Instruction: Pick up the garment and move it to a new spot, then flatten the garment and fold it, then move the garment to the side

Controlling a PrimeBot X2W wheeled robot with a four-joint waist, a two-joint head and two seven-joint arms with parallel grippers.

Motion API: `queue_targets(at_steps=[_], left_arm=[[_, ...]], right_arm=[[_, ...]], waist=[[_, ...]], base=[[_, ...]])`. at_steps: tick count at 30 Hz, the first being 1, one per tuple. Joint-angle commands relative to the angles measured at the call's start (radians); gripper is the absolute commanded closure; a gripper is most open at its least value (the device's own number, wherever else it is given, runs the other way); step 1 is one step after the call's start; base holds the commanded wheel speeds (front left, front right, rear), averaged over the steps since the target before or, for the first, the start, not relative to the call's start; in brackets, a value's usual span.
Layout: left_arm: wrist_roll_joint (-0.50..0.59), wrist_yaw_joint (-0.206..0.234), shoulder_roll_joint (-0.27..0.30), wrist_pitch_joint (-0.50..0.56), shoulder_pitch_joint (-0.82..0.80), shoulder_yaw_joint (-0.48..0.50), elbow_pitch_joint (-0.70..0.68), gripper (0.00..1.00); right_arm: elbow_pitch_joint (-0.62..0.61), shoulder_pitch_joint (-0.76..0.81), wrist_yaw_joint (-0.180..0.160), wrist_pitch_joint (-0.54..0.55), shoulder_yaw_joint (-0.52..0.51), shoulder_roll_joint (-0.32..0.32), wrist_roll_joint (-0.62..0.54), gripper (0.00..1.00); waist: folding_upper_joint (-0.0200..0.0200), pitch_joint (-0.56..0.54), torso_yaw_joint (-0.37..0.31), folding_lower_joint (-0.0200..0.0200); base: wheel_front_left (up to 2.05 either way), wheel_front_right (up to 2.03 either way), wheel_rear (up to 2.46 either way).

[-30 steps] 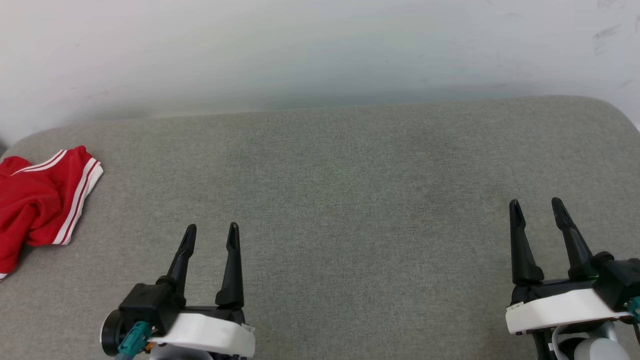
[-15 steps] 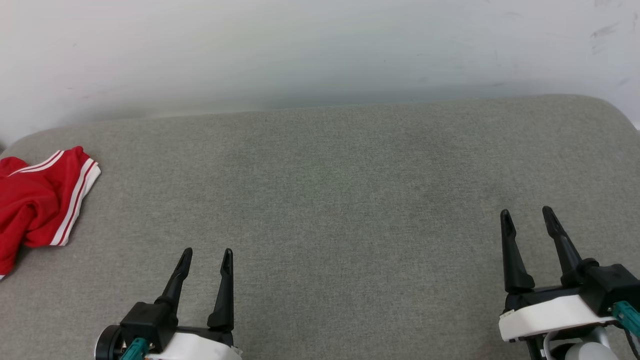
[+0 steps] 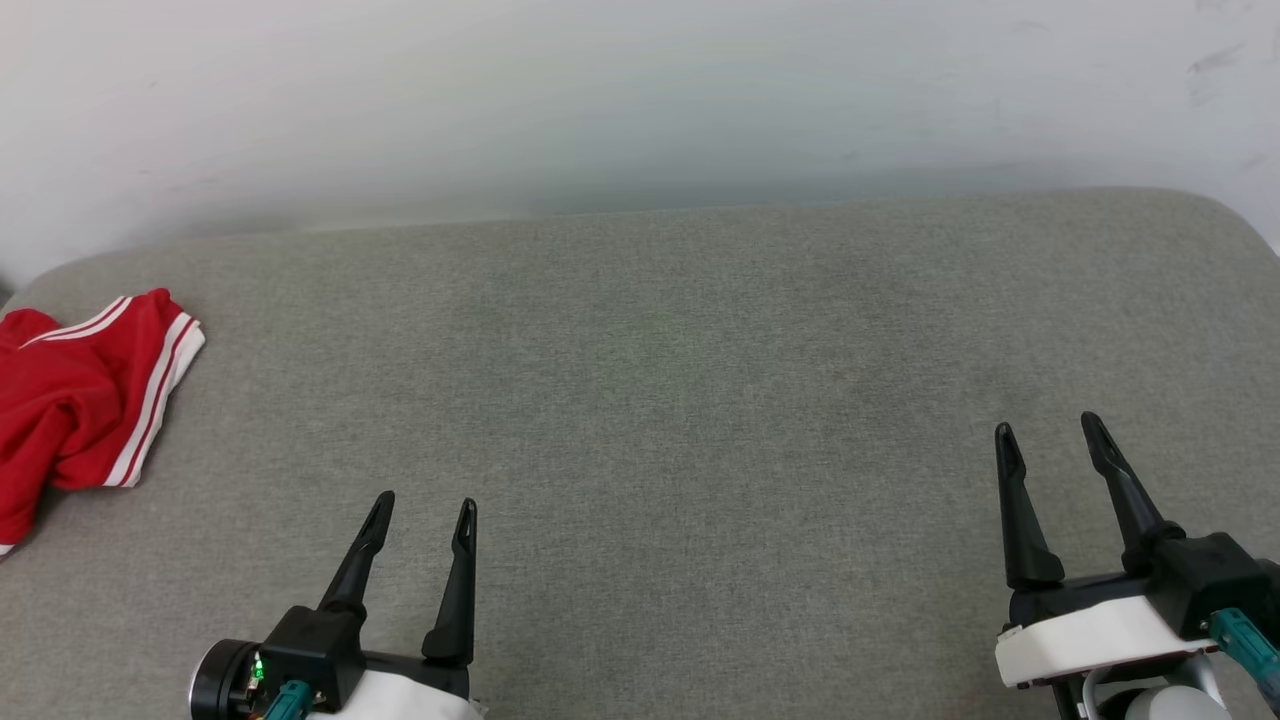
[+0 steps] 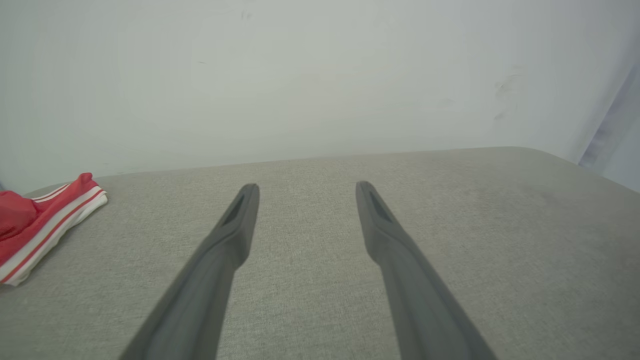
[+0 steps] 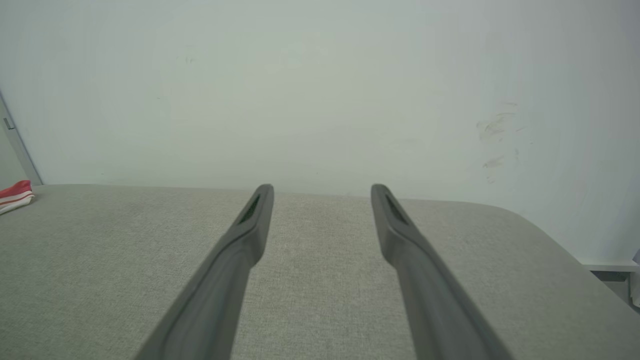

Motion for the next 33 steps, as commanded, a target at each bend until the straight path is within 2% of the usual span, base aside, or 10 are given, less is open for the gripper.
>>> queue_targets(at_steps=[1,10,22,33], left_arm=[[0.003,-0.005,-0.002,-0.008,-0.002,0.003,-0.004,0.00],[-0.007,-0.001,-0.002,-0.007,-0.009,0.016,-0.016,0.00],[0.003,0.006,-0.003,-0.005,0.035,0.064,-0.053,0.00],[0.011,0.016,-0.002,-0.006,0.080,0.092,-0.087,0.00]], right_arm=[[0.000,0.011,0.000,-0.003,-0.002,0.000,0.002,0.00],[0.007,0.020,0.000,-0.003,0.031,0.000,0.042,0.00],[-0.001,0.044,0.000,-0.003,0.138,0.000,0.019,0.00],[0.004,0.063,0.000,-0.003,0.169,0.000,0.051,0.00]], waist=[[-0.0001,0.000,0.008,0.0000],[-0.0001,-0.003,0.093,0.0000],[-0.0001,-0.042,0.291,0.0000],[-0.0001,-0.079,0.443,0.0000]], base=[[0.00,0.00,0.00],[0.00,0.00,0.00],[0.00,0.00,0.00],[0.00,0.00,0.00]])
